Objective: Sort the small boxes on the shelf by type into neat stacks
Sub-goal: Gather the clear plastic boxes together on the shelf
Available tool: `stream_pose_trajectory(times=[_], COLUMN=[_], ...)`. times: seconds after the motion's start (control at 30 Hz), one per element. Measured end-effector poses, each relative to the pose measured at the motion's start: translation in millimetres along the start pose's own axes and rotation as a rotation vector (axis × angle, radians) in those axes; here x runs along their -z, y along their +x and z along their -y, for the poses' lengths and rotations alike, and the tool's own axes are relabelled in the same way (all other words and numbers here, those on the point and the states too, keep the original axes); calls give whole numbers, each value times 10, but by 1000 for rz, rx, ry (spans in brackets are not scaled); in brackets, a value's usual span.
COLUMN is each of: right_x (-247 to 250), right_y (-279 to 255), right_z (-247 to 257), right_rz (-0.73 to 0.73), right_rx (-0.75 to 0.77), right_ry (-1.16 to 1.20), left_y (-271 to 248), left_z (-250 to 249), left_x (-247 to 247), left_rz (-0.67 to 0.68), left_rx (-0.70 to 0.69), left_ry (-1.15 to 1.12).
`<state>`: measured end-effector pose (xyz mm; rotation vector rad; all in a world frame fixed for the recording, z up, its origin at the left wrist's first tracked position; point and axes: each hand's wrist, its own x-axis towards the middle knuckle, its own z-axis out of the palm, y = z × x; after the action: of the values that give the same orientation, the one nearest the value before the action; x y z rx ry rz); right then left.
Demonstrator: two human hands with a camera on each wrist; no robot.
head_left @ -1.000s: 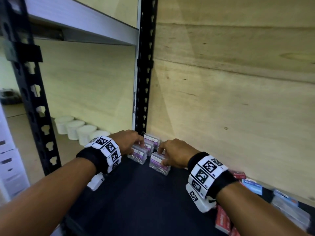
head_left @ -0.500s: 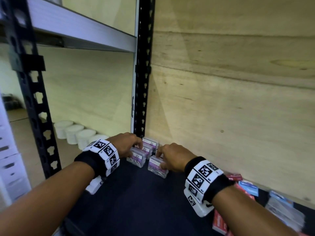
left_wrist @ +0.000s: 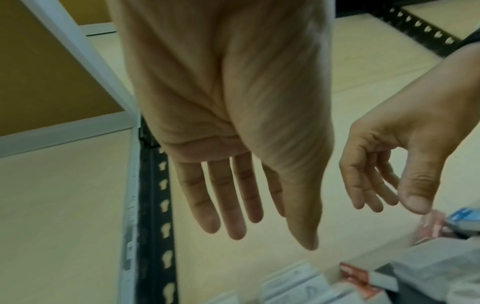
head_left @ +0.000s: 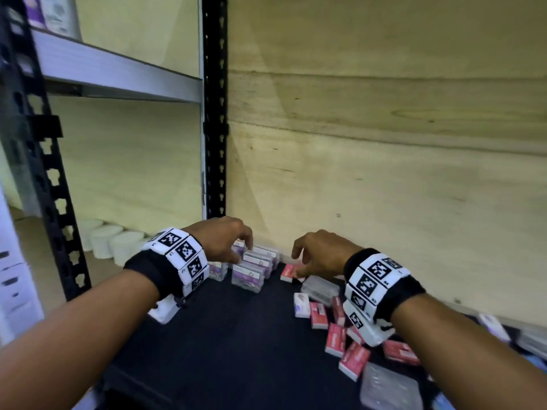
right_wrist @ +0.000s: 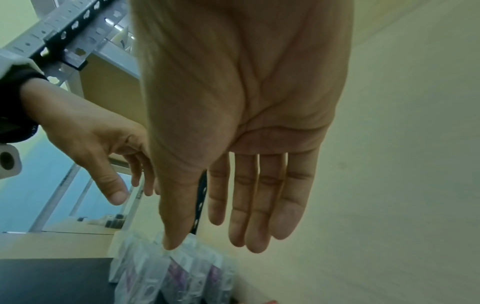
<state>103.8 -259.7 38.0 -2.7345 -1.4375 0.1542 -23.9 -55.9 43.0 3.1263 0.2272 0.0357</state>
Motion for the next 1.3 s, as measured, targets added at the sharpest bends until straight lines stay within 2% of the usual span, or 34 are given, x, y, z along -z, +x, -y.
stream_pose_trajectory(times=[0.33,0.53,0.83,1.17,1.3], right_x=[165,136,22,-149,-163], right_y=[-819,-1175,-1378,-1300,-1236], right_z=[-746,-1094,-1587,-1787,-1817], right_rz=[26,81,131,224,264], right_rx=[-134,-221,-369,-379,-386], right_ry=[-60,-68,2,39,35], left_y=[71,166,469,850,965], left_z=[-1063,-1507,-1562,-1279,-1274], left_x=[-39,-178,-261,-371,-412], left_rz=[73,182,203,267,300], left_rx=[-189,-220,-212,-162,-184], left_ry=[22,31,53,-10,-52])
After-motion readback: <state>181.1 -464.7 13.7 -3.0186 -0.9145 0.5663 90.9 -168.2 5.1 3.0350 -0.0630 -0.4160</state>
